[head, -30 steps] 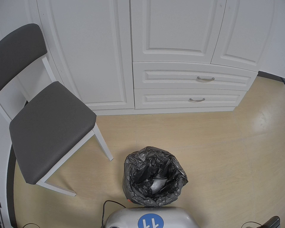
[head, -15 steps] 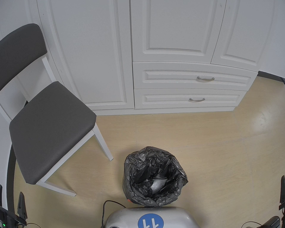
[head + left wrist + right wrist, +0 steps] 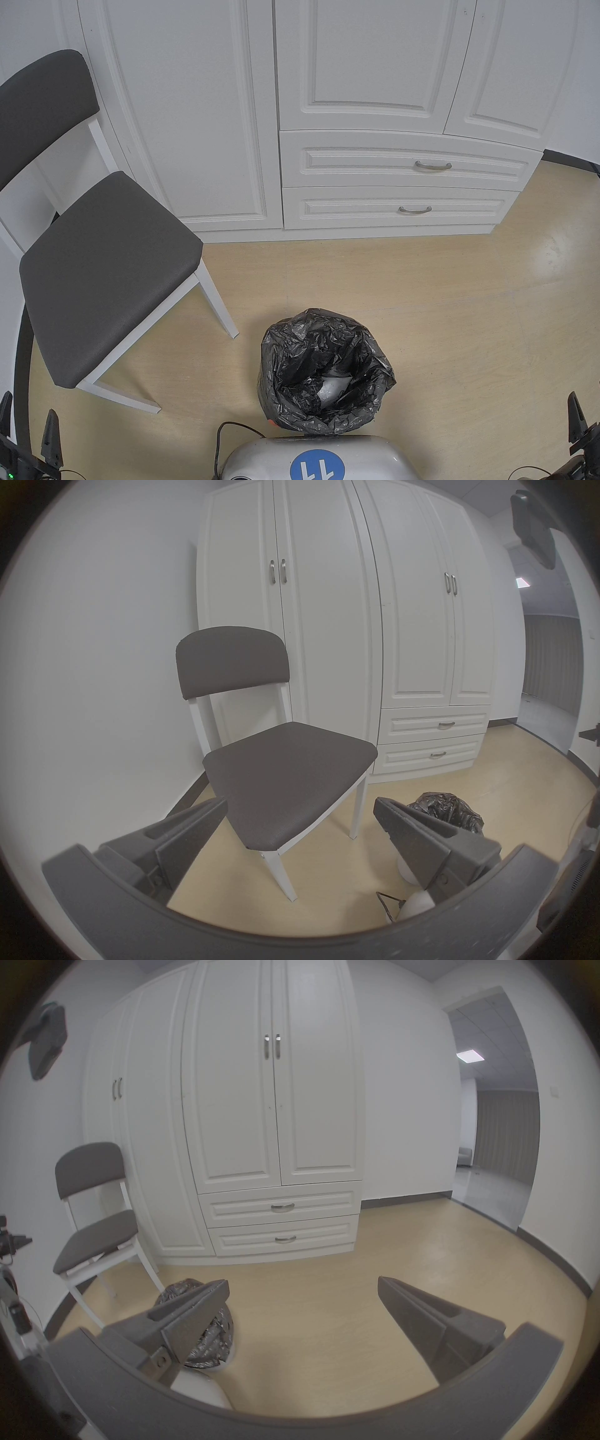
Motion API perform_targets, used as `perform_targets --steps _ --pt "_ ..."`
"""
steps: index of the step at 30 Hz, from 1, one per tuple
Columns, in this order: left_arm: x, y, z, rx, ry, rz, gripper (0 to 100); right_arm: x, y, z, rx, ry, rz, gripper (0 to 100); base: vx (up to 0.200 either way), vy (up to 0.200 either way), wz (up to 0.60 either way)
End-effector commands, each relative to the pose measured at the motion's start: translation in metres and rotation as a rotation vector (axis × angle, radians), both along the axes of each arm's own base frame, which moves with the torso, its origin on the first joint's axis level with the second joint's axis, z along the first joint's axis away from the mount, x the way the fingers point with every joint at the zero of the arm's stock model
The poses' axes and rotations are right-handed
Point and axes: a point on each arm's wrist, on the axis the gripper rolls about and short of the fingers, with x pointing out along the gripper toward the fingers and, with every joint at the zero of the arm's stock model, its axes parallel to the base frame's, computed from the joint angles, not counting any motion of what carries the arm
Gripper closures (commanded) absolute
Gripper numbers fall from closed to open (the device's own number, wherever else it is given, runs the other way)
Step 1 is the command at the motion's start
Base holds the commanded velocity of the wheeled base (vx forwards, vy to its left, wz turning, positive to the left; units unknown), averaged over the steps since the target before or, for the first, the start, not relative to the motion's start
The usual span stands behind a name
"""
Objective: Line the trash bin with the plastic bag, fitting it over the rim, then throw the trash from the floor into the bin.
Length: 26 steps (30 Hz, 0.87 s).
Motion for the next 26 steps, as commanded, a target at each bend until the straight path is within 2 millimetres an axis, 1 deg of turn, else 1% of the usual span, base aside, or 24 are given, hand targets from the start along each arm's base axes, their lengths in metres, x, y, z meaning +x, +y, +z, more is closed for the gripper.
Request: perform_targets --steps 1,4,5,7,16,19,20,26 --pt "0.0005 -0.0003 -0.0051 0.005 0.006 -0.013 0 0.0006 0.0004 -0.0055 -0.077 0.016 0.013 0 0.000 0.000 0.00" --pt "0.0005 -0.0010 -0.0053 0.003 0.007 -0.043 0 0.0008 0.0017 -0.0083 -0.060 0.041 0.073 0 0.000 0.000 0.00" --pt "0.0007 -0.0022 -0.0098 -0.011 0.050 -0.098 0 0.0002 0.0026 -0.0127 -0.059 0.099 0.116 0 0.000 0.000 0.00" --pt "-0.0001 -0.0026 -0.0116 -0.018 0.085 -0.117 0 0.0001 0.0025 -0.0119 -0.062 0.095 0.112 0 0.000 0.000 0.00" --pt "0.0000 -0.0025 -0.0111 -0.019 0.078 -0.117 0 0.0006 0.0024 -0.0117 -0.043 0.077 0.109 0 0.000 0.000 0.00" --pt "0.0000 -0.0025 -0.0111 -0.027 0.077 -0.112 0 0.0007 0.0024 -0.0117 -0.034 0.074 0.109 0 0.000 0.000 0.00" --pt "0.0000 -0.0022 -0.0109 -0.064 0.073 -0.099 0 0.0007 0.0024 -0.0119 -0.045 0.076 0.110 0 0.000 0.000 0.00" --pt "0.0004 -0.0021 -0.0106 -0.059 0.063 -0.093 0 0.0007 0.0024 -0.0117 -0.040 0.074 0.110 0 0.000 0.000 0.00"
